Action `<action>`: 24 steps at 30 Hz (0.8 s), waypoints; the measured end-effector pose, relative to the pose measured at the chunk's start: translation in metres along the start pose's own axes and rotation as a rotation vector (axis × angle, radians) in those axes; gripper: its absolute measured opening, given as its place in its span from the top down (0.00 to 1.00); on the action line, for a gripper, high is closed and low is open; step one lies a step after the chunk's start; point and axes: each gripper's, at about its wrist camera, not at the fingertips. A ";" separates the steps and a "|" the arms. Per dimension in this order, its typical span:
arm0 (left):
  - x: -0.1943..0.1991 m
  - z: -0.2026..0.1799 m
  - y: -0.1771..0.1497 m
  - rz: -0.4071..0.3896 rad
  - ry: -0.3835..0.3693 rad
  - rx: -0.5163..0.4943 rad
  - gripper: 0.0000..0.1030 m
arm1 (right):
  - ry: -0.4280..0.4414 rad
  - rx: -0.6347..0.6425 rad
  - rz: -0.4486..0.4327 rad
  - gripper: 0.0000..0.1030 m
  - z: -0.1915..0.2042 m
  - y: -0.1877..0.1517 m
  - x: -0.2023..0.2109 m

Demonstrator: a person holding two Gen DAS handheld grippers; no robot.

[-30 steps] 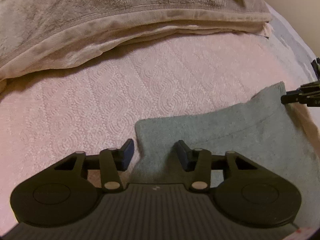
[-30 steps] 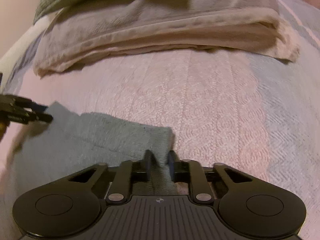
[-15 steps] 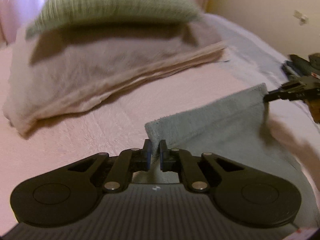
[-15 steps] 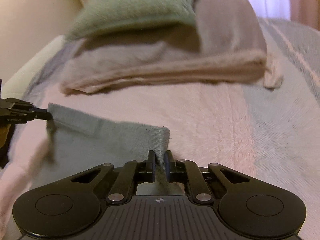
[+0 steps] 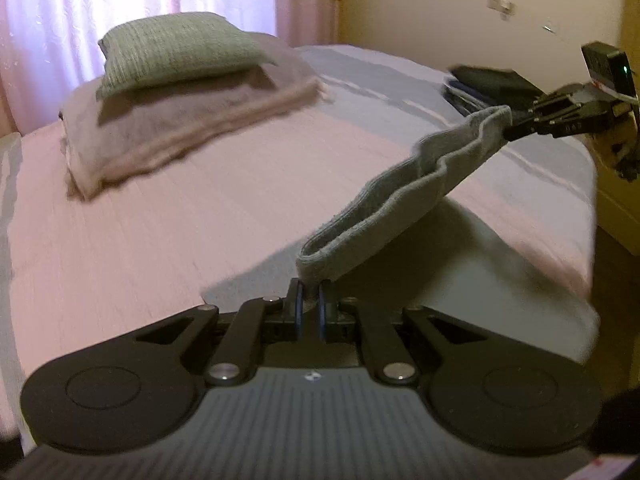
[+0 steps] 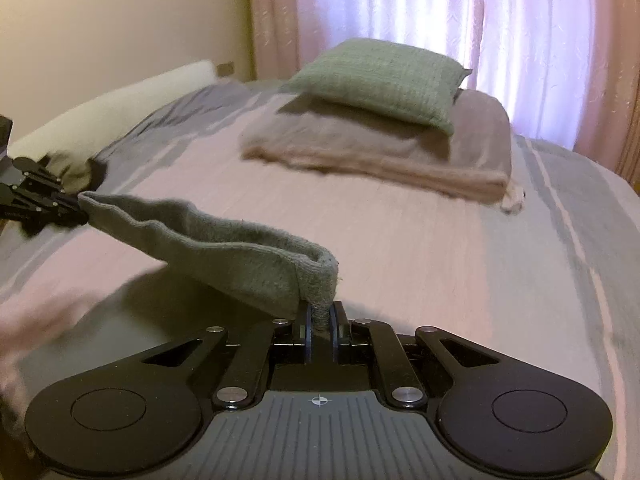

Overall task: Organize objects
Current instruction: 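Lift the skirt hem with both grippers and fold it toward the waistband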

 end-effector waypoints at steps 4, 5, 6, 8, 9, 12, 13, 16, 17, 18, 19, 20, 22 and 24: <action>0.035 -0.051 -0.064 0.055 -0.015 -0.038 0.95 | -0.014 0.036 0.091 0.95 0.078 -0.072 0.034; 0.040 -0.060 -0.079 0.069 -0.021 -0.040 0.95 | -0.011 0.036 0.113 0.95 0.091 -0.087 0.035; 0.042 -0.067 -0.093 0.081 -0.024 -0.041 0.95 | -0.010 0.032 0.139 0.95 0.105 -0.104 0.035; 0.039 -0.078 -0.118 0.118 -0.029 -0.045 0.95 | -0.009 0.006 0.186 0.95 0.123 -0.133 0.029; 0.036 -0.081 -0.129 0.131 -0.030 -0.048 0.95 | -0.011 -0.007 0.208 0.95 0.131 -0.146 0.023; 0.023 -0.085 -0.154 0.188 -0.023 -0.039 0.94 | -0.029 -0.029 0.266 0.95 0.145 -0.171 0.004; 0.020 -0.083 -0.159 0.204 -0.026 -0.022 0.94 | -0.035 -0.047 0.289 0.94 0.147 -0.176 -0.001; 0.033 -0.078 -0.169 0.229 -0.024 0.039 0.92 | -0.044 -0.099 0.322 0.86 0.151 -0.184 0.000; 0.040 -0.076 -0.170 0.240 -0.024 0.066 0.92 | -0.051 -0.123 0.322 0.82 0.150 -0.185 0.003; 0.044 -0.071 -0.168 0.242 -0.022 0.096 0.91 | -0.060 -0.152 0.321 0.70 0.148 -0.186 0.007; 0.048 -0.066 -0.167 0.243 -0.022 0.135 0.88 | -0.058 -0.186 0.317 0.61 0.147 -0.187 0.011; 0.052 -0.062 -0.166 0.248 -0.022 0.178 0.86 | -0.051 -0.230 0.307 0.59 0.146 -0.186 0.015; 0.056 -0.057 -0.164 0.248 -0.012 0.246 0.86 | -0.052 -0.296 0.286 0.55 0.145 -0.185 0.020; 0.051 -0.047 -0.158 0.246 -0.013 0.325 0.84 | -0.049 -0.363 0.269 0.54 0.136 -0.185 0.027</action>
Point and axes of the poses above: each gripper's, at about its wrist camera, not at the fingertips, and x roughly against the way its jaws point, z to its left, y to its top, and after that the axes turned 3 degrees about y, right-handed
